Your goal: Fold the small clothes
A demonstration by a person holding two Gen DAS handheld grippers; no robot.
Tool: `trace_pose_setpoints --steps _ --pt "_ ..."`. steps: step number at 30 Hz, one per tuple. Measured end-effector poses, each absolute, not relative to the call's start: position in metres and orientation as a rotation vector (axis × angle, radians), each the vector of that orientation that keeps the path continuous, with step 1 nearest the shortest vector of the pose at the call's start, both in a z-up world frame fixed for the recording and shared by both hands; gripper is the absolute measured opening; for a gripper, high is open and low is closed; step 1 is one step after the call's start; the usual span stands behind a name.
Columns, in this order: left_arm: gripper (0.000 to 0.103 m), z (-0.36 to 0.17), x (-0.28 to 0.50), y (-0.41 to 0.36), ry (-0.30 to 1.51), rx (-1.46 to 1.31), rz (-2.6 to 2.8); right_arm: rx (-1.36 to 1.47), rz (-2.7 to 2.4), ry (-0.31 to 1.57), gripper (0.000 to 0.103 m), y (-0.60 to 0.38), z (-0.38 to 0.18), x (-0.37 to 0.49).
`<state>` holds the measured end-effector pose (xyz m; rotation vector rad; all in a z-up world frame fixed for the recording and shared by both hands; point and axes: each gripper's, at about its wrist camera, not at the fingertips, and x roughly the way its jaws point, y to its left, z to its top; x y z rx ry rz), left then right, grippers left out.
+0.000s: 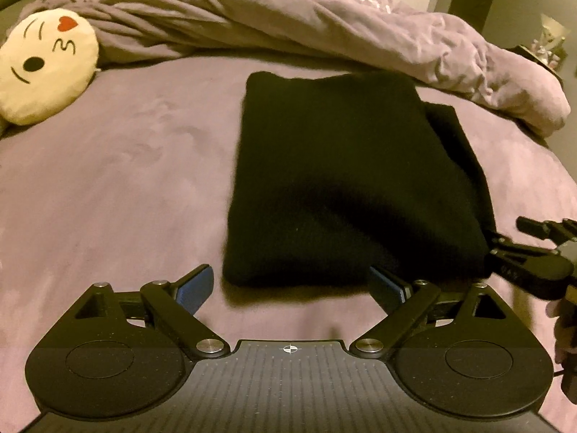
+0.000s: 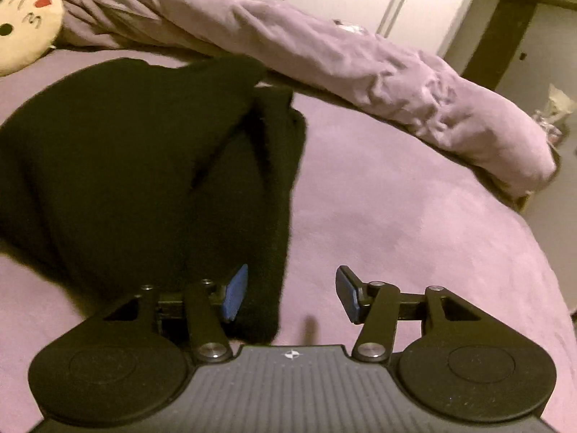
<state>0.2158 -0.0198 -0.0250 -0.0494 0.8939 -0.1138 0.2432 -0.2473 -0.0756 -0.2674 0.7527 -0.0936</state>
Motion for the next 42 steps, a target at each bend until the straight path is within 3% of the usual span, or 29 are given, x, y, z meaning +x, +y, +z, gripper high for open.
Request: trace_pose_setpoints --steps 4,9,14,19,20,22,23,27,31,33,37,40,41,42 --pt "0.096 -0.026 0.206 -0.011 0.893 -0.062 -0.082 -0.179 -0.249 0.706 0.058 -0.259 -0.056 0.226" --pt "0.097 -0.047 0.198 0.001 0.944 -0.162 -0.047 0.325 0.109 0.647 0.058 -0.285 -0.045 0.204" --pt "0.097 -0.062 0.192 -0.001 0.978 -0.163 -0.031 0.357 0.164 0.739 0.058 -0.268 -0.062 0.225" --pt "0.097 -0.063 0.195 0.000 0.978 -0.148 -0.010 0.502 0.196 0.746 0.068 -0.271 -0.076 0.238" --pt "0.097 -0.063 0.196 -0.001 0.978 -0.146 -0.006 0.494 0.205 0.735 0.060 -0.266 -0.073 0.235" --pt "0.097 -0.061 0.197 -0.001 0.971 -0.152 -0.002 0.432 0.241 0.704 0.035 -0.260 -0.063 0.230" --pt "0.097 -0.060 0.197 -0.002 0.966 -0.157 -0.001 0.410 0.267 0.689 0.009 -0.259 -0.059 0.229" --pt "0.097 -0.056 0.197 -0.005 0.950 -0.150 -0.003 0.207 0.165 0.616 0.008 -0.244 -0.043 0.226" --pt "0.098 -0.055 0.196 -0.005 0.939 -0.111 0.010 0.058 0.006 0.637 0.000 -0.246 -0.060 0.235" --pt "0.098 -0.057 0.196 -0.003 0.949 -0.109 0.018 0.029 -0.024 0.736 0.000 -0.253 -0.088 0.245" --pt "0.099 -0.060 0.194 0.002 0.957 -0.131 0.029 0.086 0.028 0.670 0.001 -0.264 -0.077 0.223" --pt "0.099 -0.059 0.192 0.000 0.965 -0.136 0.033 0.080 0.060 0.625 0.014 -0.259 -0.060 0.204" --pt "0.100 -0.057 0.191 -0.002 0.965 -0.135 0.029 0.079 0.068 0.614 0.022 -0.257 -0.056 0.197" --pt "0.100 -0.056 0.189 -0.004 0.963 -0.131 0.024 0.076 0.072 0.609 0.024 -0.254 -0.054 0.192"
